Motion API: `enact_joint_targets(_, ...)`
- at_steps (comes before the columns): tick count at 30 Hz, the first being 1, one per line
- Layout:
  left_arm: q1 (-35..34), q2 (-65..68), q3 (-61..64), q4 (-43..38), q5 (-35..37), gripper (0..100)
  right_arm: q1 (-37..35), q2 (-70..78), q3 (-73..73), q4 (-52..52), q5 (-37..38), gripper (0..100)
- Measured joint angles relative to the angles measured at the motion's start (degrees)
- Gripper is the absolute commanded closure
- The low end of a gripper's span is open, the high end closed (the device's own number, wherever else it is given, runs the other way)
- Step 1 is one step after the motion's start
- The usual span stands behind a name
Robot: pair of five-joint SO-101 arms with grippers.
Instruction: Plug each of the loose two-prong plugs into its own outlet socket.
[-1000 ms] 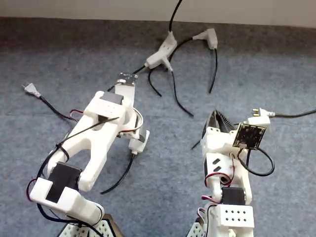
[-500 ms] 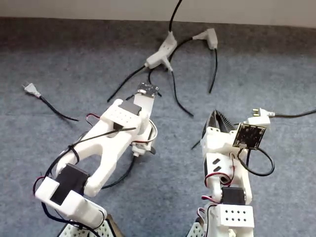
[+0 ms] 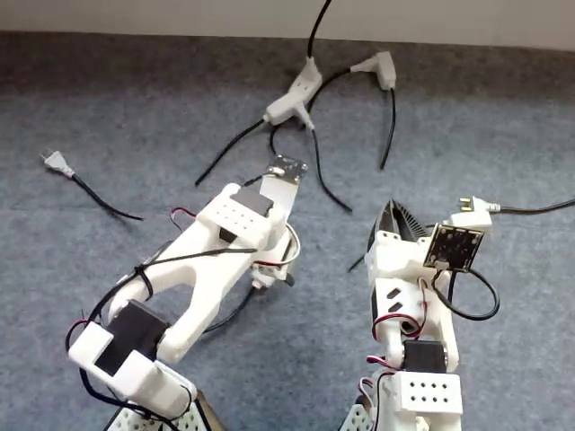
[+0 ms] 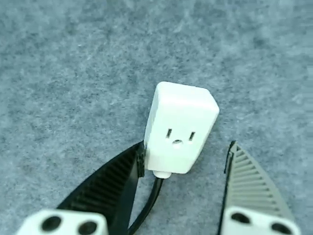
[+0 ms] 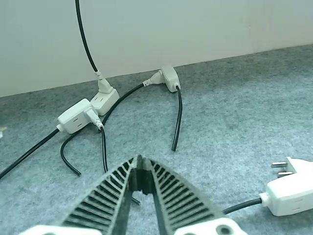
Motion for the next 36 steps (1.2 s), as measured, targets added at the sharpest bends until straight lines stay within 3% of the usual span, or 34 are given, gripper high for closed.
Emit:
enact_joint_targets(9,-10.5,-2.2,-2.9,4.7,0.2,73,0.0,0.0,0.0,0.0,0.0,99.1)
enact_joint_targets(24,-13.3,-2.5,-2.9,5.2,0.0,73,0.0,0.0,0.0,0.0,0.0,99.1)
enact_joint_targets(36,-13.0,-2.6,2.5,-1.9,0.0,73,0.0,0.0,0.0,0.0,0.0,99.1)
